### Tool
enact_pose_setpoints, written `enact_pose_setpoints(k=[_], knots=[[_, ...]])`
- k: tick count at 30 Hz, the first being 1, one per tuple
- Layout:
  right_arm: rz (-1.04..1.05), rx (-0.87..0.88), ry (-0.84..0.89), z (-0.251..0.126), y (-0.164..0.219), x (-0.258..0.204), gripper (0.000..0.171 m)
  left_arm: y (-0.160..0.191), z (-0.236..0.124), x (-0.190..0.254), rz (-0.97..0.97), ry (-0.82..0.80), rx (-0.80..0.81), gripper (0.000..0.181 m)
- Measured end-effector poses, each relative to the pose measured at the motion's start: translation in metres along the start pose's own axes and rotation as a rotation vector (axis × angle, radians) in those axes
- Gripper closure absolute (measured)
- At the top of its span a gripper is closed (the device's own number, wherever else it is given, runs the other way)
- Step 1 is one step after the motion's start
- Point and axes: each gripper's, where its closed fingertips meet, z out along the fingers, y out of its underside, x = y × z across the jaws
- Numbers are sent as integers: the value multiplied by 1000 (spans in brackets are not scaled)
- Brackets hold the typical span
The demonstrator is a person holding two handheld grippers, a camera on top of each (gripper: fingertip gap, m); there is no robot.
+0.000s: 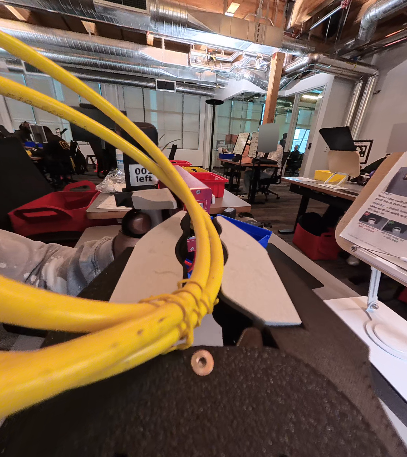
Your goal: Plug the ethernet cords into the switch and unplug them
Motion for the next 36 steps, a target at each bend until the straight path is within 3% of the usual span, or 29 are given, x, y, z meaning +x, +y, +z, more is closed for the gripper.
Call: enact_pose_setpoints(k=[5,6,8,9,12,15,20,27,31,36], knots=[[21,-11,-1,-3,3,7,160,1,0,-6,-16,-5,17,151],[34,35,103,-17,-2,28,162,-13,-9,-11,-26,-19,110,151],[139,157,102,-61,-22,51,167,-61,-49,-19,-71,27,316,151],[88,108,120,-68,-21,51,158,-68,-58,-21,-25,5,291,151],[71,-20,186,-70,-17,58,163,-66,-56,-22,57,-49,166,151],[140,-232,294,-96,12,91,158,-62,-57,-28,16,-54,117,151],[287,-664,427,-178,67,125,160,-79,-77,-38,-56,-42,172,152],[531,-1193,462,-286,127,129,159,-84,-80,-37,-48,-43,180,151],[653,-1410,406,-312,148,120,158,-79,-73,-34,-42,-28,155,151],[681,-1635,289,-320,160,112,158,-69,-66,-35,-57,-19,129,152]])
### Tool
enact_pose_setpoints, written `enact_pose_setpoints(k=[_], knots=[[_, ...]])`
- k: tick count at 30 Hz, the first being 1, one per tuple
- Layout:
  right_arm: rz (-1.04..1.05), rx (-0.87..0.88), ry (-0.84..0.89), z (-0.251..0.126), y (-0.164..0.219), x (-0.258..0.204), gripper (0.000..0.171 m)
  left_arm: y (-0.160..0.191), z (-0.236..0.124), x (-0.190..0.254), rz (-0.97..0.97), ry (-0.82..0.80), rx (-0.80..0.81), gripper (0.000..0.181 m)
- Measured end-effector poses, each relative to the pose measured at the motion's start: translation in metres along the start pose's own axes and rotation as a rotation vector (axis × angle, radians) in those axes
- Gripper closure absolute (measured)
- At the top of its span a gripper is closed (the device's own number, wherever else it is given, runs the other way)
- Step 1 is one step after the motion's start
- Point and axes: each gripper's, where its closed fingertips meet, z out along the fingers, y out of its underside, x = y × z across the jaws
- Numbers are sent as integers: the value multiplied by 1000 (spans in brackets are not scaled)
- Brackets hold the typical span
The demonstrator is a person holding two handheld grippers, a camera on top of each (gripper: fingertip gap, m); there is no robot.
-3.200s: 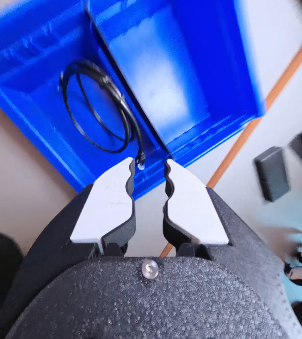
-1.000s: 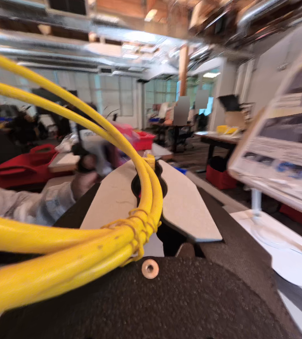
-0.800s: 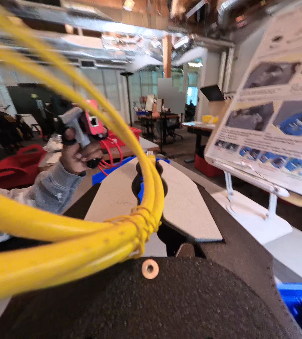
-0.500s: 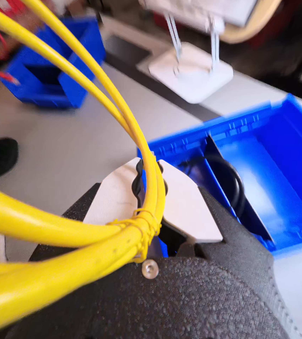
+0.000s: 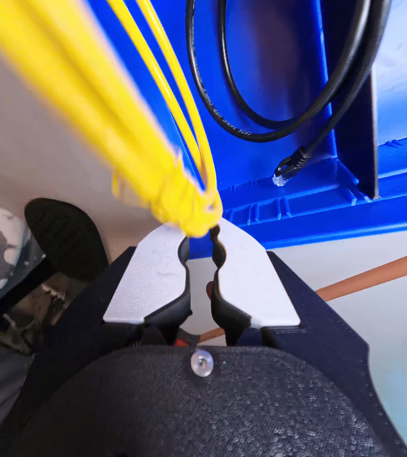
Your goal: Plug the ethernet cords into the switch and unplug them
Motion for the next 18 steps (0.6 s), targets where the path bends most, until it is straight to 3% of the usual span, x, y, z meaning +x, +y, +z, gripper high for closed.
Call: enact_pose_setpoints(k=[4,10,12,18], knots=[[4,-67,15,-3,-6,8,158,5,2,0,-5,10,-18,152],[64,20,232,-35,-18,51,155,8,3,-1,-5,10,-29,151],[69,30,355,-47,-17,69,145,9,4,-1,-10,14,-30,152],[-66,296,516,-78,-65,58,134,14,8,2,-8,23,-47,152]])
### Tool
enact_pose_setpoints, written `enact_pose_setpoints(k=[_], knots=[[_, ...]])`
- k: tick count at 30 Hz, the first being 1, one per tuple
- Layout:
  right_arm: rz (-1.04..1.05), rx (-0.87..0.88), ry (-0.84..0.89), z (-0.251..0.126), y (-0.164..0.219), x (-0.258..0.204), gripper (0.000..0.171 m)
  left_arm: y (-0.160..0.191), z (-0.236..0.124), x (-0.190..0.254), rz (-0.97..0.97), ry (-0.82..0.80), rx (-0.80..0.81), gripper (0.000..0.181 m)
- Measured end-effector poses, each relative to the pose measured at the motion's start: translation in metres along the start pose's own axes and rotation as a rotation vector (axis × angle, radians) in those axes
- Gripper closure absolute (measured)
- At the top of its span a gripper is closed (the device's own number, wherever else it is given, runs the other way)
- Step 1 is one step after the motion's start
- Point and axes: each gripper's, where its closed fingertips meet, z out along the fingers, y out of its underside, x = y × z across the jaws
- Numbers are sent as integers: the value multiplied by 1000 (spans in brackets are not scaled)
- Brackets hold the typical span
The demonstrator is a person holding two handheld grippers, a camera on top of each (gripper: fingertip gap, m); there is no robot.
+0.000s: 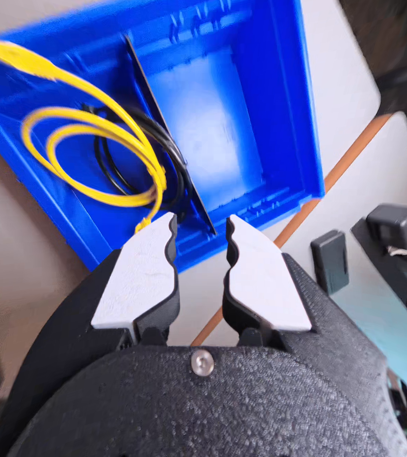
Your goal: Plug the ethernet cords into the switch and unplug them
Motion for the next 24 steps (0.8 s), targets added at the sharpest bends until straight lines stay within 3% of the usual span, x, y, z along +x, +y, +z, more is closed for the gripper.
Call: enact_pose_setpoints(k=[6,10,12,17,20,24], knots=[[-215,253,-3,13,-68,-61,136,7,5,3,-3,8,-22,151],[-188,349,-13,38,-97,-82,145,8,4,3,12,1,-32,151],[-195,295,-62,54,-93,-92,155,9,4,2,8,0,-35,151],[-380,112,113,80,-65,-80,152,11,2,-4,-4,-8,-35,151],[-292,238,116,60,-78,-74,149,18,4,-9,-24,-17,-52,151],[-166,607,-19,-9,-121,-102,142,33,12,-11,-57,-4,-93,151]])
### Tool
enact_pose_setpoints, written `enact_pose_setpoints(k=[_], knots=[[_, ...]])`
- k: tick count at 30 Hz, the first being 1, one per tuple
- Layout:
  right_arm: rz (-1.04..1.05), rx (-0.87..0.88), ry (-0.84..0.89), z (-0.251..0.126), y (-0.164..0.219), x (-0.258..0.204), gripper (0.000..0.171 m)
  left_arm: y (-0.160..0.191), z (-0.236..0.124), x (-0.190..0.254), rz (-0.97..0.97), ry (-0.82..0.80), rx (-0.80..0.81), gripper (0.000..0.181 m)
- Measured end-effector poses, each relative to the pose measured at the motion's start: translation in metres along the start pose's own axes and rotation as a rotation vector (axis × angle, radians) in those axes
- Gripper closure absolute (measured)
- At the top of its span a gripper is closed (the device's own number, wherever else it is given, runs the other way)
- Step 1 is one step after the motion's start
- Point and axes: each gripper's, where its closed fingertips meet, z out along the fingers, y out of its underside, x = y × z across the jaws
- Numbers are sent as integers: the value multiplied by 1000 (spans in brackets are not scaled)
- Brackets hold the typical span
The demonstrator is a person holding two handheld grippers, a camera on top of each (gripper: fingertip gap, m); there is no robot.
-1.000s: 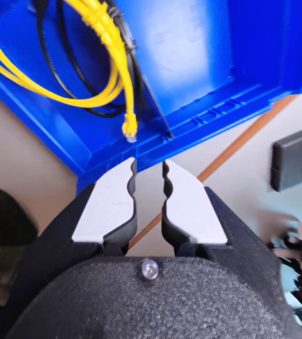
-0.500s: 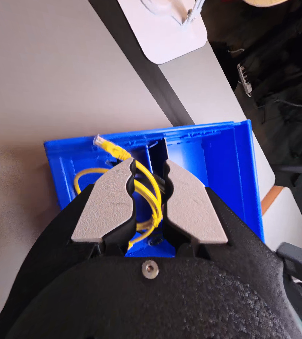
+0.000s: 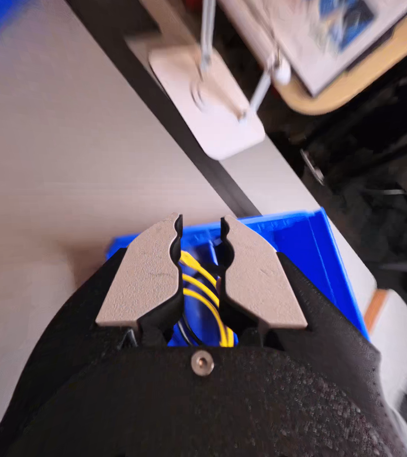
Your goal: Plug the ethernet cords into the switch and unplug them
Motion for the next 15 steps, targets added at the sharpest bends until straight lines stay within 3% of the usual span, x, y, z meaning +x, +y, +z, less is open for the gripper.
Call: enact_pose_setpoints(k=[3,6,10,15], knots=[[47,285,-176,-35,-66,-46,138,21,9,2,-21,29,-99,151],[-11,404,-319,-67,-109,-96,134,52,19,5,-19,45,-255,151],[-123,412,-422,-89,-137,-149,133,99,29,18,23,100,-494,151],[-225,250,-535,-70,-116,-194,132,148,30,39,117,178,-749,151]])
